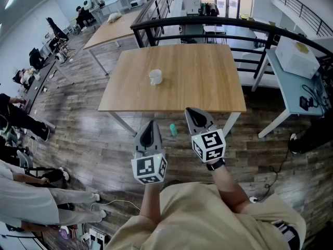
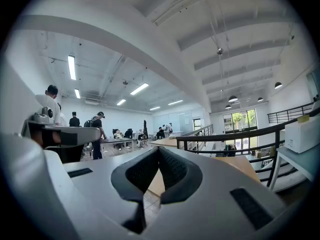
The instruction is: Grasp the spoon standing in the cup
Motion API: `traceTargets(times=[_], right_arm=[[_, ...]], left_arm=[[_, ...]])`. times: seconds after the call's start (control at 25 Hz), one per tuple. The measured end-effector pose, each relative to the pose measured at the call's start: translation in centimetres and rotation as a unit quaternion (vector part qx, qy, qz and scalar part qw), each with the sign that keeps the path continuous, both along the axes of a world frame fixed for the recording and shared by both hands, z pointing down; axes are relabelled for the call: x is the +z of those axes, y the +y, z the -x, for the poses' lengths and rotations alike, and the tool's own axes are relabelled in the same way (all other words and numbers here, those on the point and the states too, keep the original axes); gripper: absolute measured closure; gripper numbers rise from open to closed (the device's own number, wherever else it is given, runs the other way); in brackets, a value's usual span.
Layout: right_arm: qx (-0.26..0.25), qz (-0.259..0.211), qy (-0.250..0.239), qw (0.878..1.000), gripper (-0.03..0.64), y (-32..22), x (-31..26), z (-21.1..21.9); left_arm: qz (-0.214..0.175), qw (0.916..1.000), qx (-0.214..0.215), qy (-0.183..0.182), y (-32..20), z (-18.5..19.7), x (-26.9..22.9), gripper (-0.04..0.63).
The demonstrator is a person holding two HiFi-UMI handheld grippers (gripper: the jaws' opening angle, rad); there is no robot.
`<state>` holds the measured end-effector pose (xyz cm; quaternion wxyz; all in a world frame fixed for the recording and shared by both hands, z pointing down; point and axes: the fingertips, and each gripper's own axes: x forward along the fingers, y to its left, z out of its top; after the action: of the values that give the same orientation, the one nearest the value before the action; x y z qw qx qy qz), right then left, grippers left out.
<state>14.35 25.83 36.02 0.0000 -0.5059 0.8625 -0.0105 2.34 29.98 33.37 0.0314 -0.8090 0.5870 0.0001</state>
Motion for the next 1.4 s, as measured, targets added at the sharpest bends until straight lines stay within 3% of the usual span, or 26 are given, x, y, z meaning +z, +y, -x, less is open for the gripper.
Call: traceTargets(times=[0.52, 0.76, 1.04, 1.4], right_arm=[[0.016, -0.017, -0.014, 1.000, 0.603, 0.2, -1.2, -1.7], [-0.003, -0.016, -0.013, 1.000, 0.603, -1.6, -0.7, -0.7], [0.012, -0.004, -0.008, 1.000, 0.601, -8.8, 0.4, 0.2], [0.018, -0.003, 0.008, 1.000, 0.601, -20.9, -1.5, 5.7]], left_arm=[[-0.011, 0.9998, 0.003, 0.014, 0.2, -0.6, 0.0, 0.591], [-0.011, 0.9997, 0.010, 0.020, -2.5, -0.8, 0.3, 0.591], [-0.010, 0.9990, 0.031, 0.032, -10.2, -0.5, 1.0, 0.591], [-0.013, 0.9980, 0.048, 0.039, -23.1, 4.4, -0.3, 0.591]])
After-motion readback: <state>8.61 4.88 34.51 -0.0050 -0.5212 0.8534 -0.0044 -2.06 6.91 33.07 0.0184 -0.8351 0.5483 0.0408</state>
